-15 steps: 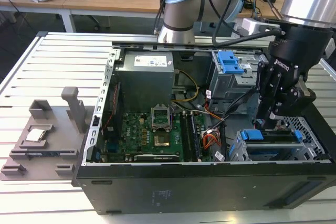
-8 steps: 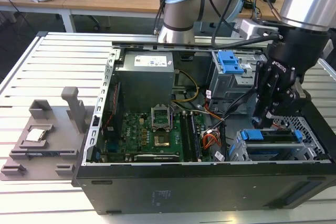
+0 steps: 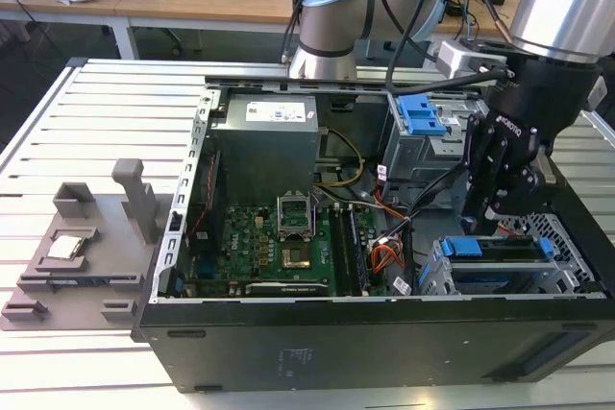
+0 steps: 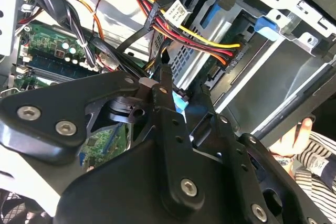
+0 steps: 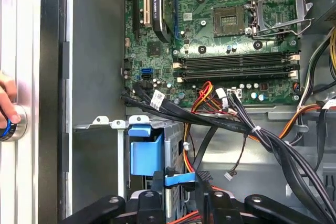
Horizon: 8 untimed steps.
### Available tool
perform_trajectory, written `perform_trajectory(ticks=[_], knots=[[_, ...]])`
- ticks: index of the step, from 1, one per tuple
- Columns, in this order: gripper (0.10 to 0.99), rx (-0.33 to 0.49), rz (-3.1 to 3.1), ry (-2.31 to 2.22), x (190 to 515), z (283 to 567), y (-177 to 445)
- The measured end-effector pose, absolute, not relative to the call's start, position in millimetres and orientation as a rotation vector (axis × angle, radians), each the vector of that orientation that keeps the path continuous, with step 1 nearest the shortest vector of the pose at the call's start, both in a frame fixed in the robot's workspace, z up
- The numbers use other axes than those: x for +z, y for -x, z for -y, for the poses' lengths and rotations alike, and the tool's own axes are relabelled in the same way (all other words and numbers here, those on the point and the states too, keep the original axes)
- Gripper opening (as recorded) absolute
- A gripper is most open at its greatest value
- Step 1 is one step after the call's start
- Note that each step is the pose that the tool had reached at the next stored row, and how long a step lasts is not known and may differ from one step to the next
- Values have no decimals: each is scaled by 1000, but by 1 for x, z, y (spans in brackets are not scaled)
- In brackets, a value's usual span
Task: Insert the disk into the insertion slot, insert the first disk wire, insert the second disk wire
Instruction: 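Insert the second disk wire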
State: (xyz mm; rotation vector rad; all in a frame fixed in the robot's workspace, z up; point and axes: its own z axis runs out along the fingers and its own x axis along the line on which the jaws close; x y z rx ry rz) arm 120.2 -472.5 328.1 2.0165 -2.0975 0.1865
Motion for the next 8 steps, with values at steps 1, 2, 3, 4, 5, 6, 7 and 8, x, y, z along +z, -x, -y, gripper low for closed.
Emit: perform_trajectory(ticks=[1, 2, 3, 4, 5, 6, 7, 8], knots=[[361, 186, 2098, -2016, 328, 473, -120], [361, 187, 2097, -2017, 328, 473, -120], [294, 186, 2097, -2017, 328, 473, -120], [227, 187, 2097, -2017, 328, 473, -120], [200, 186, 2098, -2017, 328, 473, -120], [200, 187, 2098, -2017, 328, 473, -120], [200, 186, 2098, -2017, 328, 473, -120], [200, 187, 2098, -2017, 328, 473, -120]])
